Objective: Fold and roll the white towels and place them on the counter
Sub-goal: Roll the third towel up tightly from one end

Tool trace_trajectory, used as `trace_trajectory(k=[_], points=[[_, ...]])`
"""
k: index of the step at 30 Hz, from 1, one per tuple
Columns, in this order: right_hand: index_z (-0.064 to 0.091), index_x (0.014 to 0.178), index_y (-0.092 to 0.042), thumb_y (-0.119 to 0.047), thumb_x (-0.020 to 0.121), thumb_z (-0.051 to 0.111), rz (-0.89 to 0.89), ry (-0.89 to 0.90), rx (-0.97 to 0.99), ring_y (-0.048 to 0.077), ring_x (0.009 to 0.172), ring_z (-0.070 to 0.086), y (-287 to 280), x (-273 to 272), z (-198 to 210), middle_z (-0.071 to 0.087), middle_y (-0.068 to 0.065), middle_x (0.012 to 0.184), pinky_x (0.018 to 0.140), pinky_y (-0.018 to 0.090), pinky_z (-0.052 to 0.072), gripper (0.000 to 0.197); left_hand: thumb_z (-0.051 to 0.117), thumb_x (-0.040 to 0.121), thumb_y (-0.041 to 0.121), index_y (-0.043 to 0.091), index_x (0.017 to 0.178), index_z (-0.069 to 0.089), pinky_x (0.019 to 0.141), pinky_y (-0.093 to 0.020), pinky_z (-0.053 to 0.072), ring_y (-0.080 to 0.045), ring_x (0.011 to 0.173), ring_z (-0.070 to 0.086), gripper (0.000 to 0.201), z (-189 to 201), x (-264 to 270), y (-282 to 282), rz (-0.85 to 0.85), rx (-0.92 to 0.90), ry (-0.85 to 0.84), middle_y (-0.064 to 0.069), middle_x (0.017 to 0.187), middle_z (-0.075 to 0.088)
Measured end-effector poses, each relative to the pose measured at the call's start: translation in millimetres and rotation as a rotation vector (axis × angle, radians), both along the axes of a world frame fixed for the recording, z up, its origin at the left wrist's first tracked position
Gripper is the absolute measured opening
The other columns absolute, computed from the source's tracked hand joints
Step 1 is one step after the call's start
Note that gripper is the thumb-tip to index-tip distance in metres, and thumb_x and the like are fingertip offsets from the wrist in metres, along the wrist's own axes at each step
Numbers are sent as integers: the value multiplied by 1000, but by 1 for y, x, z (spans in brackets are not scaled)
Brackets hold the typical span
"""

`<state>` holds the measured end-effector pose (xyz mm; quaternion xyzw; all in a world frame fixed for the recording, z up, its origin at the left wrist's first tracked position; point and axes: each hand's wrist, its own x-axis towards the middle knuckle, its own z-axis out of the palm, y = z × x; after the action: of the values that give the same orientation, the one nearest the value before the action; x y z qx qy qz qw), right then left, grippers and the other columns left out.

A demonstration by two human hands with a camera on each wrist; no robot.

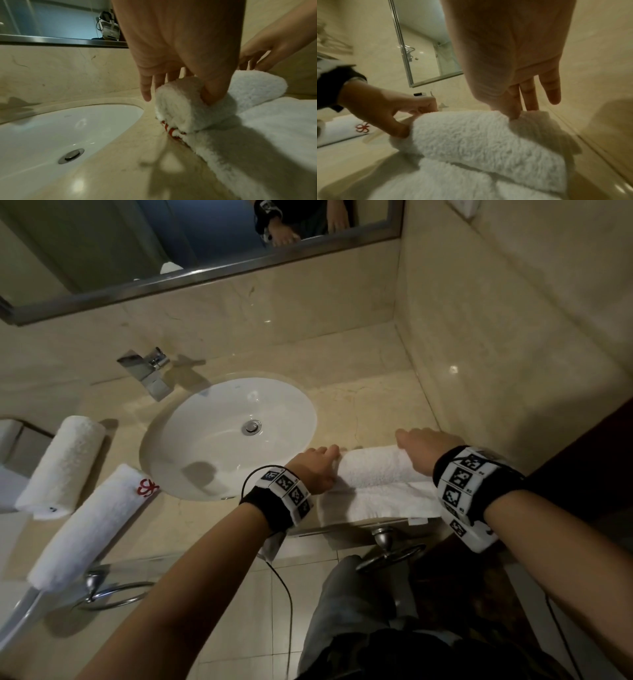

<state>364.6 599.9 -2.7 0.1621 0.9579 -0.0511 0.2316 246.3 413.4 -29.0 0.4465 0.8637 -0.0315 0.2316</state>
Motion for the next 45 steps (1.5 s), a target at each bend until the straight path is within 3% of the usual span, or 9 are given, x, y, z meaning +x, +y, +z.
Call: trace_trajectory(k=[7, 14, 18, 25, 33, 38, 40, 43, 45], points=[[45, 101, -16, -10, 81, 65, -165, -111, -302, 20, 91, 46, 29, -21, 1, 52, 7, 111, 61, 26, 37, 29, 73, 75, 29, 16, 139, 34, 103, -37, 40, -30, 123, 46, 77, 3, -22, 12, 54, -99, -16, -8, 136, 47], [38, 133, -15, -21, 79, 70, -165, -229, -350, 24, 115, 51, 35, -30, -14, 49, 9, 133, 98, 35, 45, 63, 73, 73, 30, 12, 123, 52, 96, -35, 45, -28, 111, 56, 56, -1, -39, 23, 1, -126, -4, -10, 121, 57], [41, 138, -10, -26, 81, 70, -120, -198, -320, 25, 125, 46, 39, -41, -15, 45, 8, 139, 102, 30, 40, 65, 71, 77, 22, 8, 124, 45, 89, -34, 44, -31, 109, 55, 56, -3, -50, 26, 49, -100, -28, -15, 117, 59], [45, 120, -9, -25, 79, 70, -108, -51, -200, 22, 92, 49, 38, -53, -13, 54, 12, 119, 74, 29, 40, 51, 69, 79, 21, 8, 120, 41, 80, -36, 43, -32, 101, 57, 52, 1, -58, 32, 81, -71, 19, -15, 111, 60], [41, 120, -14, -24, 78, 68, 42, 79, 66, 25, 115, 40, 10, -29, -19, 44, 6, 124, 89, 34, 36, 51, 63, 83, 23, 12, 127, 43, 85, -37, 46, -29, 106, 57, 50, -13, -31, 7, 52, 103, 134, -10, 119, 54], [41, 121, -8, -6, 78, 62, 33, 87, 179, 29, 116, 40, -11, -19, -25, 42, 13, 123, 84, 36, 42, 48, 52, 88, 43, 14, 143, 27, 113, -36, 18, -23, 139, 27, 67, -13, -18, -9, -112, 14, 290, -4, 154, 23], [53, 103, -1, 2, 63, 71, 24, 113, 201, 33, 98, 53, -19, -17, -29, 53, 19, 104, 69, 40, 50, 44, 43, 91, 45, 14, 145, 24, 116, -38, 9, -23, 141, 23, 65, -11, -13, -16, -134, 4, 319, -4, 156, 18], [51, 79, -1, 2, 34, 83, 6, 139, 127, 31, 68, 59, -23, -11, -30, 57, 19, 75, 47, 34, 50, 55, 42, 90, 30, 8, 123, 54, 102, -40, 36, -29, 118, 54, 42, -5, -4, -19, -166, 78, 313, -13, 136, 51], [43, 109, -4, -11, 63, 76, -33, 16, 124, 32, 103, 52, -26, -9, -21, 51, 18, 111, 77, 37, 47, 57, 42, 83, 28, 7, 89, 66, 73, -34, 49, -31, 78, 66, 32, 0, -5, -17, -159, 146, 262, -12, 95, 70]])
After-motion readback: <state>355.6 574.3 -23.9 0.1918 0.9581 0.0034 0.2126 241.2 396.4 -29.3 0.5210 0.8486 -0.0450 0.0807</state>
